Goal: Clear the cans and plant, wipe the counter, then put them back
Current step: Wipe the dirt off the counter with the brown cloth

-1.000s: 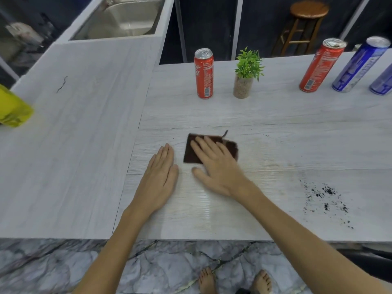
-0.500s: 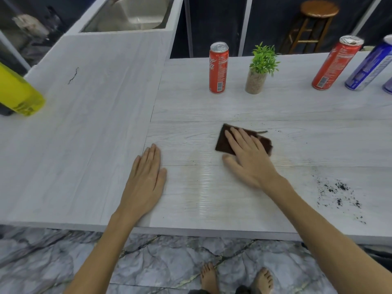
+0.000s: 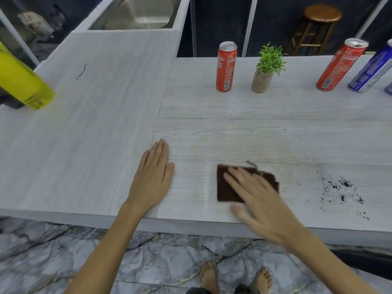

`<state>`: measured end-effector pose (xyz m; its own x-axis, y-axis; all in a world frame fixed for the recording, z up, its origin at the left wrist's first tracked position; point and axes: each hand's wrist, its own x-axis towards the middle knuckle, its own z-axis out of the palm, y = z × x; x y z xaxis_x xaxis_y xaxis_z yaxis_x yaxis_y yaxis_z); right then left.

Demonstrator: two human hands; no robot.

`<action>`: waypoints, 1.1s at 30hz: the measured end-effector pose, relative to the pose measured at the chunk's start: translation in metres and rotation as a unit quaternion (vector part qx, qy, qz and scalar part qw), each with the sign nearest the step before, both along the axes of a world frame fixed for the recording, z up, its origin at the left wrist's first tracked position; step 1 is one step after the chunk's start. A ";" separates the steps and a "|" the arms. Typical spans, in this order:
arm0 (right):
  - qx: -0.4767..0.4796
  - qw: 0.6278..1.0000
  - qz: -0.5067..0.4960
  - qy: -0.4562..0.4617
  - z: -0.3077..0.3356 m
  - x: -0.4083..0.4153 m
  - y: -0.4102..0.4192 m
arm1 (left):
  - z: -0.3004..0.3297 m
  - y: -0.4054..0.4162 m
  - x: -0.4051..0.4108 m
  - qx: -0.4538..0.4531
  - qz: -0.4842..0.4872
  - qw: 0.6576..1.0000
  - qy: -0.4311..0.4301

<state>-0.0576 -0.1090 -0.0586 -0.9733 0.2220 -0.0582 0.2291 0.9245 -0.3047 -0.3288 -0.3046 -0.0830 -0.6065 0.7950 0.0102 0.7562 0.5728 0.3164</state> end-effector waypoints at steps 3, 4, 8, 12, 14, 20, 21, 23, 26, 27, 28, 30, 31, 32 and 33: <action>0.027 0.997 -0.074 -0.010 0.004 -0.039 0.026 | 0.000 0.000 0.001 -0.001 -0.001 1.000 0.004; 0.031 0.996 -0.087 -0.014 0.004 -0.058 0.029 | 0.000 0.001 0.001 -0.001 -0.001 1.000 0.006; 0.038 0.996 -0.074 -0.020 0.007 -0.112 0.001 | 0.002 0.002 0.002 -0.005 -0.001 1.000 0.016; 0.017 1.000 0.019 0.005 0.000 -0.076 -0.065 | 0.003 0.001 0.001 -0.004 -0.002 1.000 0.012; -0.012 0.999 0.040 0.015 -0.004 -0.033 -0.077 | 0.003 0.001 0.000 -0.007 -0.002 1.000 0.011; 0.004 0.997 -0.074 0.004 0.001 0.018 0.004 | 0.004 0.001 0.003 -0.003 0.001 1.000 0.009; 0.014 0.995 -0.097 -0.001 0.002 0.006 0.015 | 0.004 0.001 0.004 -0.004 0.002 1.000 0.009; 0.026 0.991 -0.128 -0.008 0.001 -0.027 0.025 | 0.006 0.002 0.005 -0.008 0.005 1.000 0.007; 0.013 0.991 -0.134 -0.009 0.000 -0.068 0.015 | 0.012 0.007 0.009 -0.023 0.017 1.000 0.008; 0.013 0.992 -0.123 -0.007 0.000 -0.073 0.007 | 0.014 0.011 0.012 -0.026 0.016 0.999 0.012; 0.015 0.994 -0.107 -0.004 -0.001 -0.073 -0.002 | 0.017 0.016 0.017 -0.020 0.010 1.000 0.013; 0.013 0.997 -0.078 0.013 -0.002 -0.057 -0.021 | 0.022 0.030 0.032 0.018 -0.009 1.000 -0.001; 0.007 0.998 -0.066 0.021 -0.003 -0.044 -0.029 | 0.024 0.038 0.040 0.040 -0.017 0.999 -0.008; 0.000 0.998 -0.059 0.027 -0.004 -0.028 -0.035 | 0.025 0.046 0.048 0.059 -0.022 0.998 -0.011; -0.007 0.998 -0.059 0.031 -0.005 -0.010 -0.038 | 0.026 0.053 0.055 0.072 -0.025 0.997 -0.013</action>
